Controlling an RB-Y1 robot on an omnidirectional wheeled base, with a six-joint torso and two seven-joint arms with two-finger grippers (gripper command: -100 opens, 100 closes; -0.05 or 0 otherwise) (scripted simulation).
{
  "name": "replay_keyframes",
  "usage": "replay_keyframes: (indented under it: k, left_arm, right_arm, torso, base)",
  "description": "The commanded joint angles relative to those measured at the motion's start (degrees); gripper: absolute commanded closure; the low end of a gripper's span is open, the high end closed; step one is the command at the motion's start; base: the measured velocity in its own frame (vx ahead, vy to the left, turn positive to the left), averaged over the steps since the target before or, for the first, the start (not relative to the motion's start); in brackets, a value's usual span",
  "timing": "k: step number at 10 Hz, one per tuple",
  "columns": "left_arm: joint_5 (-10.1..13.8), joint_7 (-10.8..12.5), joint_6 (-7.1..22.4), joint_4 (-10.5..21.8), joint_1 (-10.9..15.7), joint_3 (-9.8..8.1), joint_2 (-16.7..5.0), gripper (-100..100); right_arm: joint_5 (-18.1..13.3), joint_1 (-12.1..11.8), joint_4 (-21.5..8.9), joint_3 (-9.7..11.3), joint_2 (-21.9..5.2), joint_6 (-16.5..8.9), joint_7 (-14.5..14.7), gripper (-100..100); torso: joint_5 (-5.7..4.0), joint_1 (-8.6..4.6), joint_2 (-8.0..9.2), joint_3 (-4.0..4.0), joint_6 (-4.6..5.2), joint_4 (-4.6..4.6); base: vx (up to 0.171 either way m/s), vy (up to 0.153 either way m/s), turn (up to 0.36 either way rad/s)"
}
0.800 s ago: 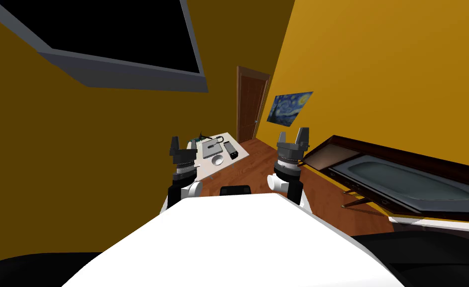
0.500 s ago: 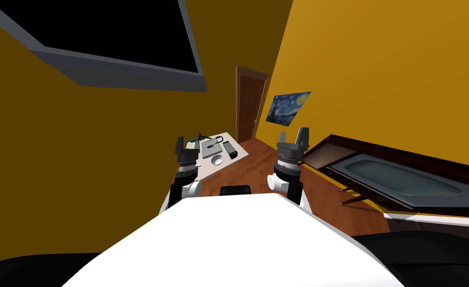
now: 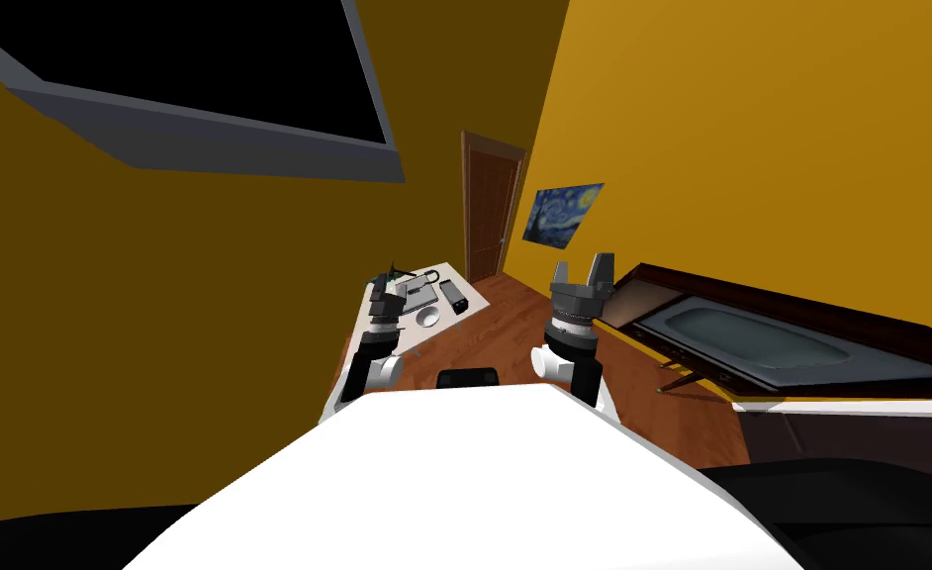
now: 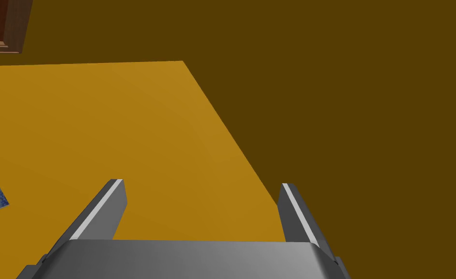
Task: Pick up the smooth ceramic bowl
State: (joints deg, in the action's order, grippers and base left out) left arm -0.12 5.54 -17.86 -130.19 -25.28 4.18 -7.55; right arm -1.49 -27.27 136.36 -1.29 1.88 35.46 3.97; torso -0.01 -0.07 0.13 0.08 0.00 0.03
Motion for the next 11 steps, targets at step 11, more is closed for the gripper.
replay_keyframes:
  k: [11]
  left_arm:
    - [-1.1,-0.2,16.7,7.0,7.3,0.23,-1.6,-100]
  right_arm:
    - [0.0,0.0,0.0,0.0,0.0,0.0,0.0,0]
  torso:
    - [0.00,0.02,-0.03,-0.02,-0.01,0.00]
  base:
    - [-0.029,-0.017,-0.062]
